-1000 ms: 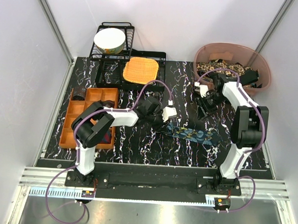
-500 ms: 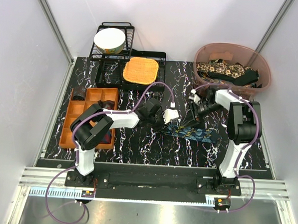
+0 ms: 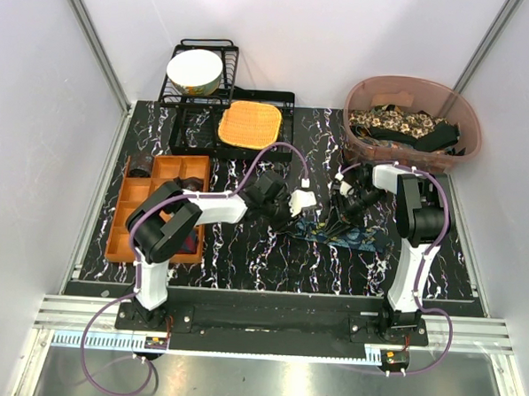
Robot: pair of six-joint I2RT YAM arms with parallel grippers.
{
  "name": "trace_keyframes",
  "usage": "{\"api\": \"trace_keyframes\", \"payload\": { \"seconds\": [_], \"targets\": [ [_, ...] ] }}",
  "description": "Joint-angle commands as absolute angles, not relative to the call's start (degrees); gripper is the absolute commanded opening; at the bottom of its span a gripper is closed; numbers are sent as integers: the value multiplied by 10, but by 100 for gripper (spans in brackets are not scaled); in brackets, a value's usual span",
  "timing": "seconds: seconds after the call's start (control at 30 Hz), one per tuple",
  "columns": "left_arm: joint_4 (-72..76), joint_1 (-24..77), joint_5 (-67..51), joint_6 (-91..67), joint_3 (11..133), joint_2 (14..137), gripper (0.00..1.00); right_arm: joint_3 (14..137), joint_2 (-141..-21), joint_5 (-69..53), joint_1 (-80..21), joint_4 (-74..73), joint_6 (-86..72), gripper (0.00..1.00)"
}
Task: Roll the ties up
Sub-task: Roll the tie at the center of the board.
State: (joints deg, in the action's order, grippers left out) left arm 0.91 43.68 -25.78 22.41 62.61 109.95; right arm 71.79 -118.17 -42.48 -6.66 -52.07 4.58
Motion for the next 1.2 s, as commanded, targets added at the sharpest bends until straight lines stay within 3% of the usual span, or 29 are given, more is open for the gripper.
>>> {"api": "trace_keyframes", "payload": {
  "seconds": [0.0,0.27,0.5,0.9,1.17],
  "targets": [
    [-55,419,-286,251,612,1113,1,721,-1194,-352,-64,-482,10,28],
    [-45,400,-343,288,623,1085,5,728,-1200,-343,-64,-481,-12,29],
    [-61,410,-287,305,620,1104,7,729,-1195,-356,-63,-483,-3,29],
    [-92,447,-205,317,620,1136,7,738,-1111,-553,-103,-410,-82,52],
    [-104,455,-193,322,633,1147,8,716,-1136,-555,-134,-359,-117,50]
  ]
}}
